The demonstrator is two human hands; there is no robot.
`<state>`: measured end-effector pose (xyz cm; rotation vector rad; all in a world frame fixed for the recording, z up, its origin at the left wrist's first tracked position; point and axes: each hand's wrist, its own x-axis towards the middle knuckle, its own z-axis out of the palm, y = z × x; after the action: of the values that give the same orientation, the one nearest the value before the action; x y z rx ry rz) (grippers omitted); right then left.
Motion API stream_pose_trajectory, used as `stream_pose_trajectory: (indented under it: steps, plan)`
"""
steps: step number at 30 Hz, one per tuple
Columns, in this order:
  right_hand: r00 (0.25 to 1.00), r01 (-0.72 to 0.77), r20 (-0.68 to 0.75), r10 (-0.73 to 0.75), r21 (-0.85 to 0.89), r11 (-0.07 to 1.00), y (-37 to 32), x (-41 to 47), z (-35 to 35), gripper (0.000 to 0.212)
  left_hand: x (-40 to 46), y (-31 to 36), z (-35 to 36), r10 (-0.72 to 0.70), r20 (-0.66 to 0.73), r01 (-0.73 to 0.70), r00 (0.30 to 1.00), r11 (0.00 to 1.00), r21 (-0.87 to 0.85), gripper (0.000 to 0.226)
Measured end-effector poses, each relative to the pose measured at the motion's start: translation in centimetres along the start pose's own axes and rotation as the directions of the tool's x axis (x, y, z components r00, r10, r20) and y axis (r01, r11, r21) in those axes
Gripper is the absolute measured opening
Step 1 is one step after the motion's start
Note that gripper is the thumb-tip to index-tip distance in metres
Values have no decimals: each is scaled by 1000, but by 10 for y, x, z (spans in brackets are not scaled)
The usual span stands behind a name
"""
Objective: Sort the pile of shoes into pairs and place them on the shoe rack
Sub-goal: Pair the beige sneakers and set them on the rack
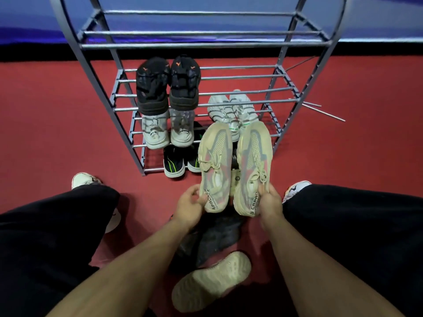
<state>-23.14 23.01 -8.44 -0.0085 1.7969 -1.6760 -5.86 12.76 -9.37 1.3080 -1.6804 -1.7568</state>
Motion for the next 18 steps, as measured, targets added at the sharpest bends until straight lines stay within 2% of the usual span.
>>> stream_pose_trajectory:
  steps: [5,9,11,14,18]
  plan:
    - [991,131,29,-128,-125,984,-80,14,-1,29,19,72,1,102,27,-102,994,995,-4,16]
    - [969,246,62,-239,-332,911,-148,43,4,19,39,128,11,79,25,-78,997,996,-34,16]
    - [958,275,45,-282,-420,865,-179,66,13,27,58,156,20,68,4,-68,998,997,-45,25]
    - [947,309,55,-316,-423,852,-210,119,29,28,86,191,34,61,-36,-64,997,994,-86,29]
    - [945,300,5,-327,-416,859,-244,143,60,22,127,225,44,16,-96,-30,995,989,-147,16]
